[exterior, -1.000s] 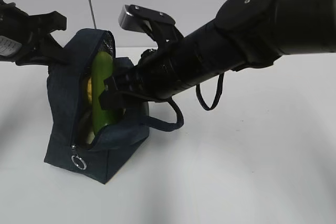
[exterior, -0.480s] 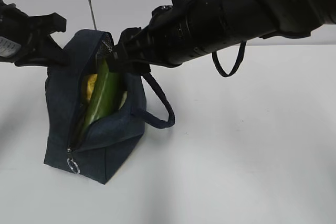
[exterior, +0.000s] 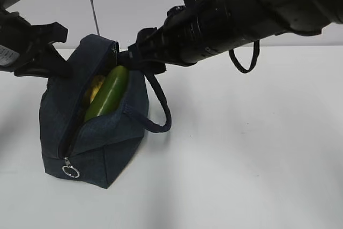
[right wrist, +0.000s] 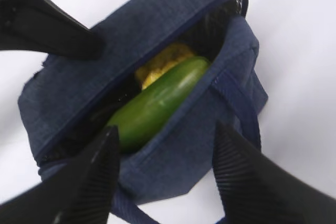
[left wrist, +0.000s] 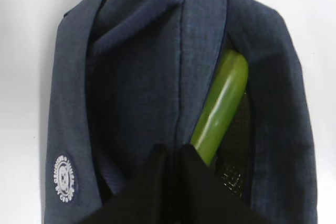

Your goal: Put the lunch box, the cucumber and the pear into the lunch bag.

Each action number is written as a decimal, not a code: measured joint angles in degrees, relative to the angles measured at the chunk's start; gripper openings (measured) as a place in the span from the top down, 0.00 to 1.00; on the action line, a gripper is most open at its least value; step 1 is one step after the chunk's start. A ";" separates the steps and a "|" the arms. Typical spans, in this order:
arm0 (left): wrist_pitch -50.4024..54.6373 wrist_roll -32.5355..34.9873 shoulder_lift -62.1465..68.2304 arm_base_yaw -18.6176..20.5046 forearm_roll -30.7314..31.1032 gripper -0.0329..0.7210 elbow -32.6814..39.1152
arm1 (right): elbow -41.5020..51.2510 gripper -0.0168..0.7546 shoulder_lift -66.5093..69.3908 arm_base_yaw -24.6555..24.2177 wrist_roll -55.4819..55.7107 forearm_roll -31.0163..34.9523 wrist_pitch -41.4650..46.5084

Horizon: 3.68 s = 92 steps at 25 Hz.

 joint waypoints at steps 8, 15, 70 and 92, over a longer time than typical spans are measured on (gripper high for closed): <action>1.54 0.00 0.00 0.00 0.12 0.95 0.00 | -0.64 0.40 0.11 -0.12 15.58 -10.44 6.19; 1.71 0.28 0.00 0.00 -1.72 0.95 0.00 | -12.78 0.40 6.54 -0.12 24.36 -16.99 15.85; -0.45 3.22 0.00 0.00 -2.02 0.95 0.00 | -49.59 0.96 29.02 2.14 39.03 -31.80 47.81; -5.72 7.95 0.18 -8.70 -13.63 0.95 0.00 | -48.52 0.96 21.18 1.55 38.40 -47.28 49.44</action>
